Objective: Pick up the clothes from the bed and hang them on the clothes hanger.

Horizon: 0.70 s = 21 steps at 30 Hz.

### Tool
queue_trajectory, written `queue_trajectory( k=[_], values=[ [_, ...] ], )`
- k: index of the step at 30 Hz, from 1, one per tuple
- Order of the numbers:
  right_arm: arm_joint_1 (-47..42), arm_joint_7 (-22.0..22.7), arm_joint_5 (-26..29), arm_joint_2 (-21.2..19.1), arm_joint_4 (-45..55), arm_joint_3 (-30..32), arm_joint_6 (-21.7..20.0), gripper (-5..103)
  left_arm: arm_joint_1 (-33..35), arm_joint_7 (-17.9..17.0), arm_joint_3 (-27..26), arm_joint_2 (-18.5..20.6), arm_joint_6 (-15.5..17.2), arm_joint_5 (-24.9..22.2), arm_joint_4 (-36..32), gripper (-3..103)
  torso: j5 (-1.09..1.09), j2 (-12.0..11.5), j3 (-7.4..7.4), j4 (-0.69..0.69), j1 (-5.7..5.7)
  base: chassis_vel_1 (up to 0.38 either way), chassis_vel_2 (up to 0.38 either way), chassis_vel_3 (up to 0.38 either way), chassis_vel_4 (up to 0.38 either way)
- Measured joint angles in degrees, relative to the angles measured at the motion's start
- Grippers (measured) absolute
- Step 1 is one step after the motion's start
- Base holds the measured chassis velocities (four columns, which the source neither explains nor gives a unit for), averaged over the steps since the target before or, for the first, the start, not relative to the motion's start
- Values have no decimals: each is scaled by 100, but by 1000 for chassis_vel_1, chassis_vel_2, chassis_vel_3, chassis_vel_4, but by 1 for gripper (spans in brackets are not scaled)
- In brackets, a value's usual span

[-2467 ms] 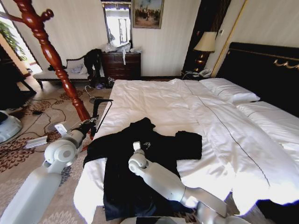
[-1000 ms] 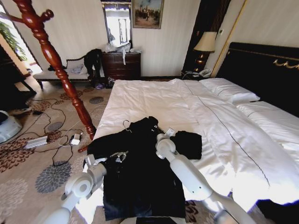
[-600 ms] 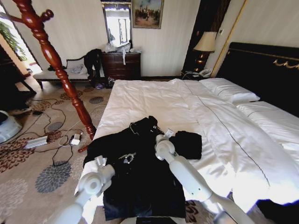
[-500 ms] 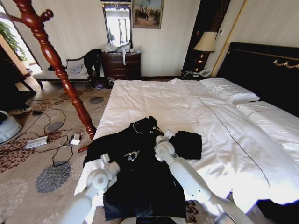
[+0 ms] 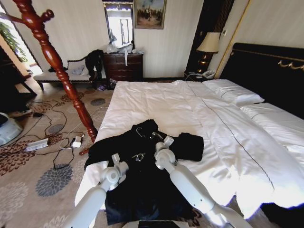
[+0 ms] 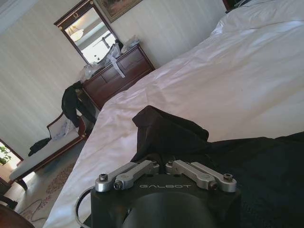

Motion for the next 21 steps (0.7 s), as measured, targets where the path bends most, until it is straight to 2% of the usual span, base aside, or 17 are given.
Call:
queue_trajectory(
  k=[10,16,21],
  values=[
    [-178,-48,-84,-1,22,-3,33,0,-588,166,432,-45,71,63,563,17,0,0,0,0,0,0,0,0,0],
    [-308,-115,-242,-34,54,-2,34,0,-791,208,567,-13,-13,501,602,17,0,0,0,-1,0,0,0,0,0],
    [-354,-168,-306,-58,108,-1,38,0,-688,207,424,146,125,174,318,17,0,0,0,0,0,0,0,0,0]
  ],
)
